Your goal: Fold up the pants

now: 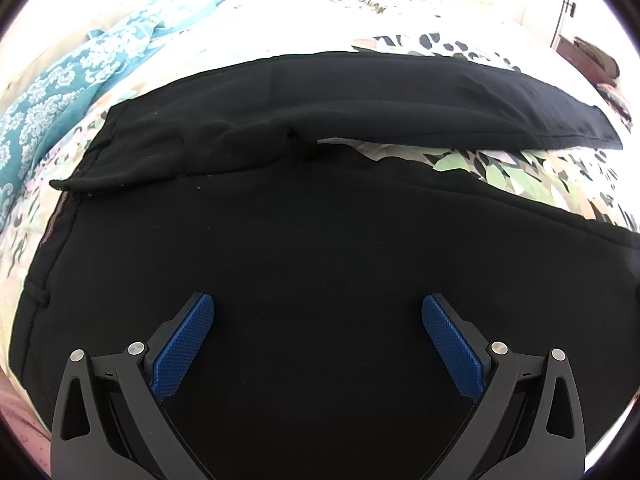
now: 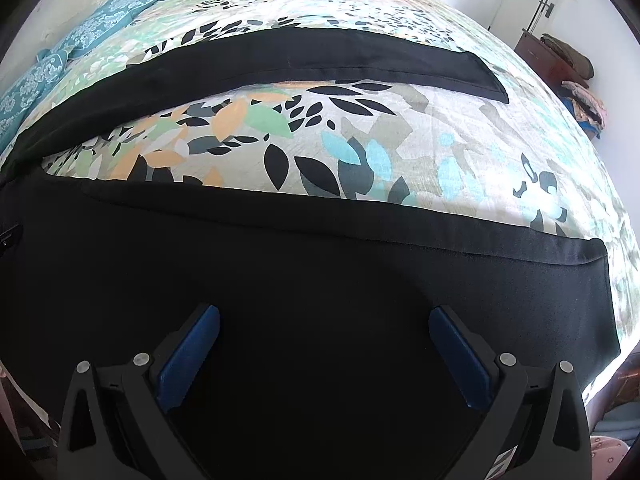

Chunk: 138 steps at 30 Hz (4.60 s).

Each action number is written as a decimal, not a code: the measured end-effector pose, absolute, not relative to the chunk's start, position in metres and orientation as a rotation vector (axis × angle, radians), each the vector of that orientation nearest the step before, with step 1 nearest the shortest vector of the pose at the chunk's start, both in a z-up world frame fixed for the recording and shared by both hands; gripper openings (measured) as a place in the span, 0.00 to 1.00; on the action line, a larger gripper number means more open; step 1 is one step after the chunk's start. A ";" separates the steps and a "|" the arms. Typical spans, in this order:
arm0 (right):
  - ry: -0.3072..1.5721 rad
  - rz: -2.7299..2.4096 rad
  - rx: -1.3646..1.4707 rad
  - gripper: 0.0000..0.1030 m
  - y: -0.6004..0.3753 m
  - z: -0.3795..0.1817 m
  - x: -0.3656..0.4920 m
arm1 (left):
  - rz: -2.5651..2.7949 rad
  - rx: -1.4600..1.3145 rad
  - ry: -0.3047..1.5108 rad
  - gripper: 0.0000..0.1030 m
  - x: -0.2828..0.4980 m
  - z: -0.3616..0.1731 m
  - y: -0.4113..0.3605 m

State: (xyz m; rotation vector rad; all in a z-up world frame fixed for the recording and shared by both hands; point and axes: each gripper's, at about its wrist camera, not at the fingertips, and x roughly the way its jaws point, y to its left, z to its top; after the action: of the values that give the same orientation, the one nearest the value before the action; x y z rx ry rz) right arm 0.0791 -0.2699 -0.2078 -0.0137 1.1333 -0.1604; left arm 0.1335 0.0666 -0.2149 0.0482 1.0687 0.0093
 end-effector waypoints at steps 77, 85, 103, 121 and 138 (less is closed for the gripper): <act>0.858 -0.099 0.605 0.80 -0.454 -0.079 0.024 | 0.111 -0.150 1.026 0.99 0.158 -0.205 0.115; 0.933 0.096 0.572 0.80 -0.328 -0.144 0.054 | 0.030 -0.088 0.998 0.99 0.134 -0.205 0.107; 1.127 0.025 0.285 0.80 -0.287 -0.188 0.061 | 0.043 -0.040 0.971 1.00 0.134 -0.215 0.103; 0.971 -0.193 1.172 0.80 -0.446 -0.196 0.032 | 0.046 -0.036 0.963 1.00 0.133 -0.215 0.103; 0.716 -0.458 1.135 0.06 -0.472 -0.210 0.031 | 0.048 -0.035 0.960 1.00 0.132 -0.215 0.102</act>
State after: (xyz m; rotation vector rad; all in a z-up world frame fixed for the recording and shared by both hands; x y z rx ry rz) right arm 0.0307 -0.4718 -0.2098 1.1354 0.7161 -0.4576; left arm 0.1315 0.1018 -0.2153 -0.0352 0.9596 0.0480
